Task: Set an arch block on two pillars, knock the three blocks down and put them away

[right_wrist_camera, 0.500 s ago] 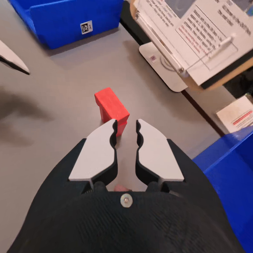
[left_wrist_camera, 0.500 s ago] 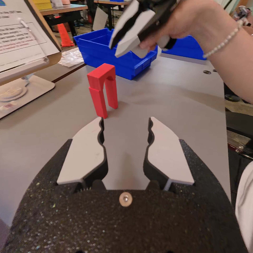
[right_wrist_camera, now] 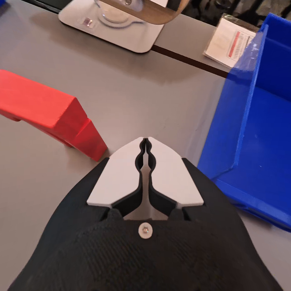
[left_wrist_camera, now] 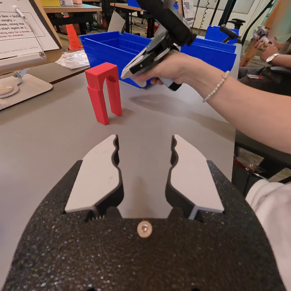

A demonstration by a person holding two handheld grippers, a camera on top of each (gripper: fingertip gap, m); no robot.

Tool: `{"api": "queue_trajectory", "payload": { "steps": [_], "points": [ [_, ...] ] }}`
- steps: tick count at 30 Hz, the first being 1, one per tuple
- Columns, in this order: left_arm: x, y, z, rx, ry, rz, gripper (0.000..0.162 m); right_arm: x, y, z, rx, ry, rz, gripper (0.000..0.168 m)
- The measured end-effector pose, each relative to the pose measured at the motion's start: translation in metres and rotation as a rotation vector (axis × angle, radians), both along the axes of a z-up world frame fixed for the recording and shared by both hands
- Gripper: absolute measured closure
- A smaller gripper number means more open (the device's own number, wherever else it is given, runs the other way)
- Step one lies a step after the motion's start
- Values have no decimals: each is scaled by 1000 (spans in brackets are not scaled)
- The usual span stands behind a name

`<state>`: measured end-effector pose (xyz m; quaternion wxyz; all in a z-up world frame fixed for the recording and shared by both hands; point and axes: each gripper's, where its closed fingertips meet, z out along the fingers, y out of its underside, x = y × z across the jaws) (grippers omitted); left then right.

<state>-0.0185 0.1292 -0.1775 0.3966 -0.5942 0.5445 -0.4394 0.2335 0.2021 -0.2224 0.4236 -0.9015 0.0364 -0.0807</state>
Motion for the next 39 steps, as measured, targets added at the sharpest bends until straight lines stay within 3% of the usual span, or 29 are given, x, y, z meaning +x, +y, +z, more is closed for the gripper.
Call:
{"api": "queue_trajectory", "payload": {
  "steps": [1,11,15,19,27,32,39],
  "points": [
    [-3,-2,-2,12,12,6,99,1,0,1,4,-5,-24,168],
    [-27,-12,8,-5,-35,51,100,-18,8,1,-34,-83,-76,168],
    [-26,-18,6,-13,-40,43,100,-87,43,5,-33,-144,152,168],
    [-26,-20,1,-24,-25,39,99,-130,53,5,-50,-231,319,168],
    [-35,-15,-4,-40,-23,66,99,-109,48,20,-87,-283,395,168],
    [-39,-15,-4,-55,-33,77,100,-84,44,6,-219,-218,467,135],
    [-40,-17,-7,-68,-28,74,100,-55,44,-35,-430,-132,506,104]
  ]
}}
